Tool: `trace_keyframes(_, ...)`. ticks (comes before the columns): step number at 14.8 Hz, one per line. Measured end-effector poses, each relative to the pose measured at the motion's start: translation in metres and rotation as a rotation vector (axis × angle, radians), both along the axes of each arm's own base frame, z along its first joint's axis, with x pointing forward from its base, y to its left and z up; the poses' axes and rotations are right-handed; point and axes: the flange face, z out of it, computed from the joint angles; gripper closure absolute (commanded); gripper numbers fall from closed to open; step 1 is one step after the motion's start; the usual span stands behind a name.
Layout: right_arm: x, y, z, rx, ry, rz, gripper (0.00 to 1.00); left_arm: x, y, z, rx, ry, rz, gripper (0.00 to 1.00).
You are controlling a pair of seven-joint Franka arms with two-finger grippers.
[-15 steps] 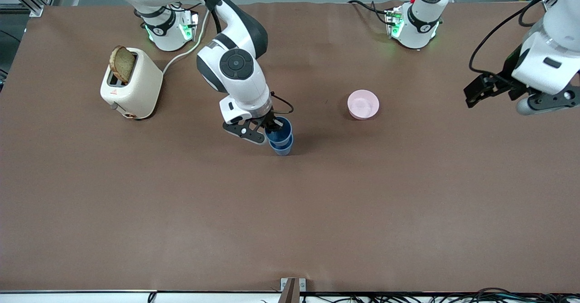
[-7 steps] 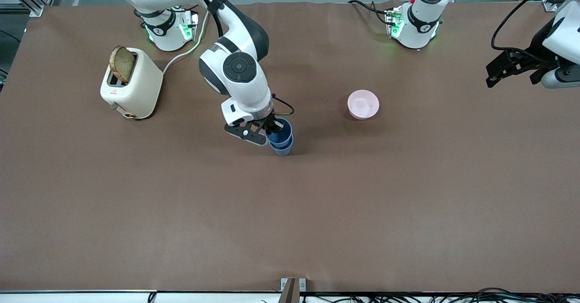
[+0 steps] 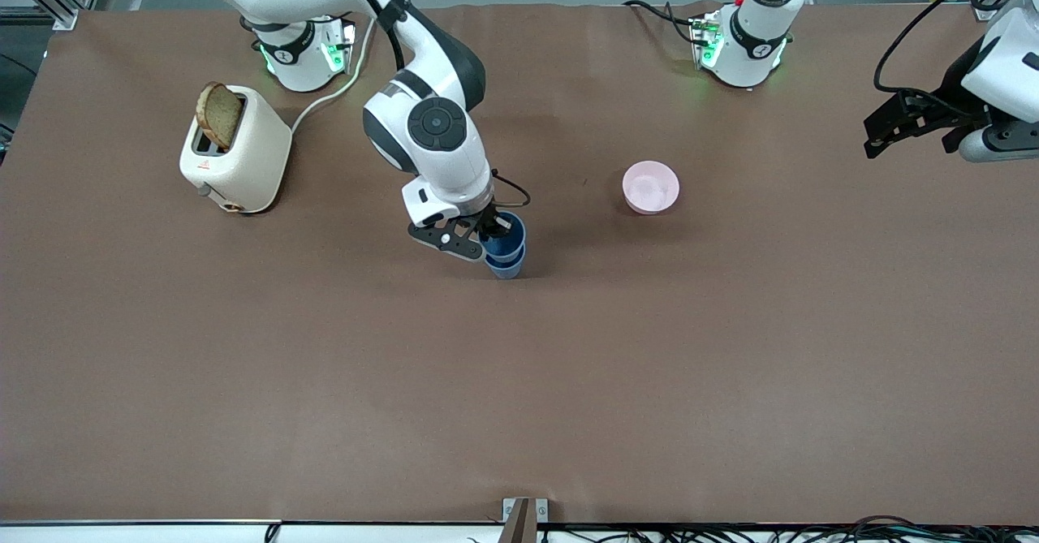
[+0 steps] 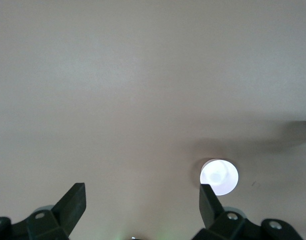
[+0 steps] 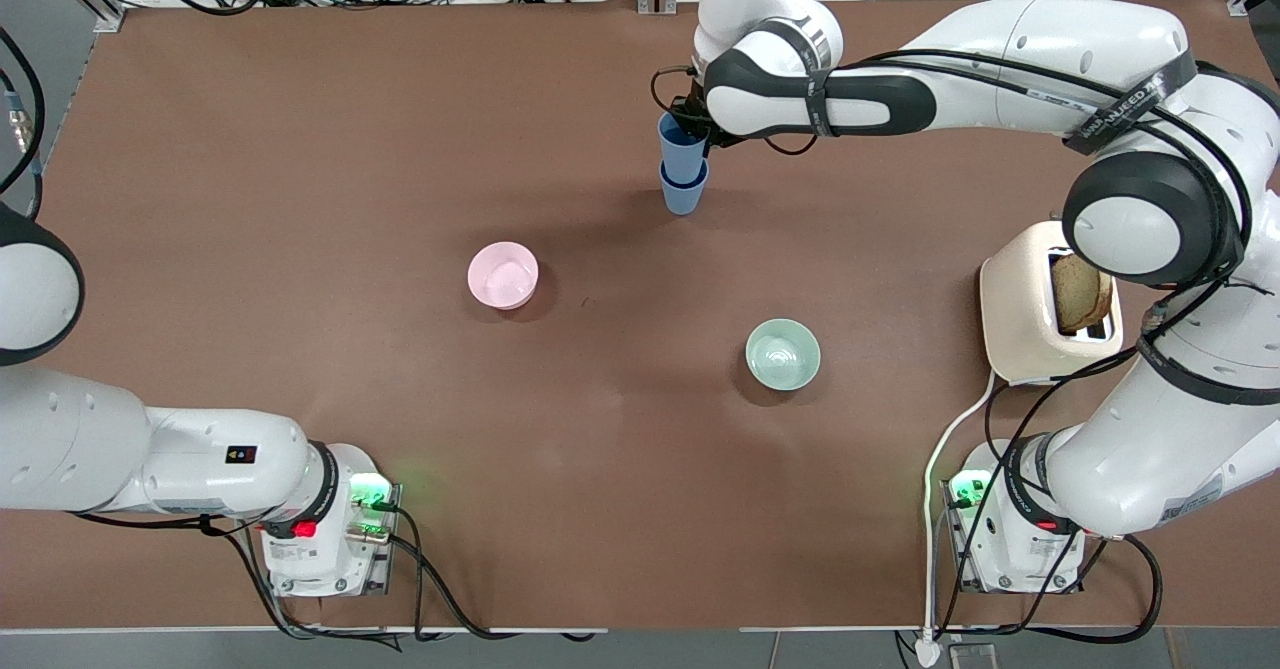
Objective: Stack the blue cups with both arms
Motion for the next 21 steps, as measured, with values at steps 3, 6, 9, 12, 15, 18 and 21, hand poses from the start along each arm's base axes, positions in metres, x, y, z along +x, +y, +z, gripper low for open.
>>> trace_keyframes(3,-0.001,0.002,-0.006,-0.011,-0.002,-0.008,0.96,0.001,0.0,-0.002,0.0,0.003,0.0,0.0)
trace_keyframes(6,-0.003,0.004,-0.011,-0.013,0.003,-0.008,0.89,0.002,0.0,-0.003,0.0,0.004,0.0,0.0)
trace_keyframes(9,-0.005,0.007,-0.014,-0.011,0.005,-0.005,0.86,0.005,0.0,-0.006,-0.001,-0.001,-0.001,0.0)
trace_keyframes(12,-0.007,0.01,-0.014,-0.011,0.005,-0.004,0.86,0.008,0.0,-0.009,-0.003,-0.005,-0.001,0.0)
trace_keyframes(15,-0.004,0.009,-0.012,-0.008,-0.001,-0.01,0.68,0.009,-0.001,-0.009,-0.003,-0.006,-0.003,0.0)
trace_keyframes(18,0.017,-0.011,0.019,-0.01,-0.052,-0.037,0.2,0.009,-0.001,-0.009,-0.003,-0.006,-0.017,0.0)
trace_keyframes(21,0.054,-0.082,0.081,-0.063,-0.095,-0.063,0.0,0.009,-0.002,-0.009,-0.003,-0.006,-0.018,0.0)
